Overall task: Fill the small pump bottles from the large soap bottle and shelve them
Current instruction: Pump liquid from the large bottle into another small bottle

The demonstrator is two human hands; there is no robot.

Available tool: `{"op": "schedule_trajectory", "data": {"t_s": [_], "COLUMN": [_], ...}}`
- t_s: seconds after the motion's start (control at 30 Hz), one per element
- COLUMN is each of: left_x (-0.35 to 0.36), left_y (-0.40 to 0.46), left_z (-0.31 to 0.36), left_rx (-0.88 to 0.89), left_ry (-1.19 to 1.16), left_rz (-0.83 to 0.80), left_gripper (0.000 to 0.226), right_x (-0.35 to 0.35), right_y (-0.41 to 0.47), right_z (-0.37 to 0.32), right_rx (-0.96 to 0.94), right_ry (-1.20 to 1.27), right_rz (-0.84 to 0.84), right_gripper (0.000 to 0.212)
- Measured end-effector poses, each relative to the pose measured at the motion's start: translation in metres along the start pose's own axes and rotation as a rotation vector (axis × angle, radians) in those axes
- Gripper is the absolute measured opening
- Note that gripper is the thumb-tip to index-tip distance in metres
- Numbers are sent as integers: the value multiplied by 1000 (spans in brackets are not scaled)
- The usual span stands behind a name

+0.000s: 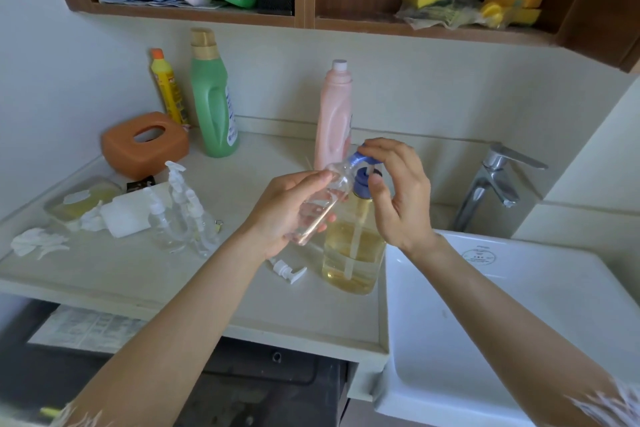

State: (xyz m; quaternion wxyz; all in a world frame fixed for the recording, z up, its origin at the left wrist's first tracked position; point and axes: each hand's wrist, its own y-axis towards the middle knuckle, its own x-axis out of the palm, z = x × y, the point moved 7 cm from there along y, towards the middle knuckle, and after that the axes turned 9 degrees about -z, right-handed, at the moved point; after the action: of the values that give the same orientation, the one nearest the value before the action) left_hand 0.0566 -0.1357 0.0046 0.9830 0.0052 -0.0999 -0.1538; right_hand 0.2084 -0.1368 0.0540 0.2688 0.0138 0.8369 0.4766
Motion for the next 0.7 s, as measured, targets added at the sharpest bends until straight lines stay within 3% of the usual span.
{"op": "schedule_trajectory", "data": {"t_s": [0.27,0.33,0.53,0.7], "left_x": [-6,-9,-11,-10], "left_y": [4,5,11,14], "left_z": [-11,-18,-19,-12], "left_rx": [-31,-58,-80,-75], "left_ry": [-14,-22,-27,-80], "left_rz": [-26,-42,-104,-194], "left_gripper": [38,36,49,39], "right_x": [10,9,9,3], "right_y": [-11,-11,-7,3], "right_z": [-3,-3,-5,-12], "right_rx": [20,54,117,106], "right_ry": [-24,-71,-127,-166], "right_rz": [175,176,148,116], "right_gripper": [44,35,33,36]}}
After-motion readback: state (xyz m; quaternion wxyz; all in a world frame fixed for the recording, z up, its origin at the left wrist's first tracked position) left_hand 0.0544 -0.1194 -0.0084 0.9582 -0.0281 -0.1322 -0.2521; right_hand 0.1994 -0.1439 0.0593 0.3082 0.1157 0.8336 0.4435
